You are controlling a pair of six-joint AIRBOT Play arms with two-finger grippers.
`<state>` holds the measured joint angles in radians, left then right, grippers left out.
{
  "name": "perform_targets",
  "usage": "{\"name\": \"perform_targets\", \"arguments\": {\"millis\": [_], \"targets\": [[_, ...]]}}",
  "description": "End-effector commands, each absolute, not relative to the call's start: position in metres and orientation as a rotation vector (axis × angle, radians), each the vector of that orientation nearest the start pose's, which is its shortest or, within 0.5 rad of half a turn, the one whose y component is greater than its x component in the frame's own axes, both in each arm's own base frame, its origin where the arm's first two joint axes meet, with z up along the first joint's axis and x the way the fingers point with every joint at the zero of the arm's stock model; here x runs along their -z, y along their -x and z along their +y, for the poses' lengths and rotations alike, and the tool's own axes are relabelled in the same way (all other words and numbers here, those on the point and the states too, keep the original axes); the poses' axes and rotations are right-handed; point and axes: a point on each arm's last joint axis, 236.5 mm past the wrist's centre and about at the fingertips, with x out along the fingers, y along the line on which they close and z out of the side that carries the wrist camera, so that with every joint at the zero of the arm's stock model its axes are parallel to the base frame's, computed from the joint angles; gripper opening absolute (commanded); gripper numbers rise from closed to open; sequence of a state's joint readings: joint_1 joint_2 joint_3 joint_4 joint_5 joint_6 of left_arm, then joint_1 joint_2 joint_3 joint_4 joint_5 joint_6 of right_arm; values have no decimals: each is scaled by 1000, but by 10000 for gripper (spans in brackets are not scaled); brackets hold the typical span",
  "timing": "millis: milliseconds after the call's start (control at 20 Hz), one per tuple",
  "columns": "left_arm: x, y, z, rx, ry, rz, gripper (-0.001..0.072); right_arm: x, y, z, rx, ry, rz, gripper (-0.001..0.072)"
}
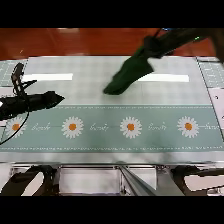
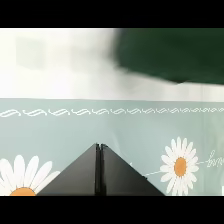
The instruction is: Fold the shirts.
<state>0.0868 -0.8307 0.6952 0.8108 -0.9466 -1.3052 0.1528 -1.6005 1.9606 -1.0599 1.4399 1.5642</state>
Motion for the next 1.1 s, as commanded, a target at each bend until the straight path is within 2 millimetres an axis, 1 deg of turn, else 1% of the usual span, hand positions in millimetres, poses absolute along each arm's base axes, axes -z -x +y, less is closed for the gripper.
{"name": "perform_targets", "arguments": {"millis": [0, 100, 250, 350, 450, 500, 600, 750, 800, 900, 1050], "targets": [[-57, -321, -105, 367, 532, 944, 18, -195, -454, 113, -413, -238, 1082, 27], [-57, -321, -105, 367, 532, 944, 18, -207, -450, 64, -330, -278, 1062, 26], [-57, -321, -105, 367, 532, 945, 18, -225, -444, -4, -205, -365, 1000, 26], [-57, -321, -105, 367, 532, 944, 18, -232, -436, -42, -143, -439, 979, 26], [-57, -321, -105, 367, 532, 944, 18, -230, -418, -76, -79, -505, 994, 26], [-57, -321, -105, 367, 532, 944, 17, -225, -407, -91, -36, -537, 1013, 26], [-57, -321, -105, 367, 532, 944, 18, -212, -378, -126, 86, -586, 1066, 26], [-57, -321, -105, 367, 532, 944, 18, -181, -320, -176, 307, -630, 1182, 26], [-57, -321, -105, 366, 532, 943, 18, -173, -303, -186, 359, -649, 1205, 26], [-57, -321, -105, 367, 532, 944, 18, -153, -271, -199, 440, -708, 1252, 26], [-57, -321, -105, 367, 532, 944, 18, -111, -215, -203, 560, -798, 1380, 27]]}}
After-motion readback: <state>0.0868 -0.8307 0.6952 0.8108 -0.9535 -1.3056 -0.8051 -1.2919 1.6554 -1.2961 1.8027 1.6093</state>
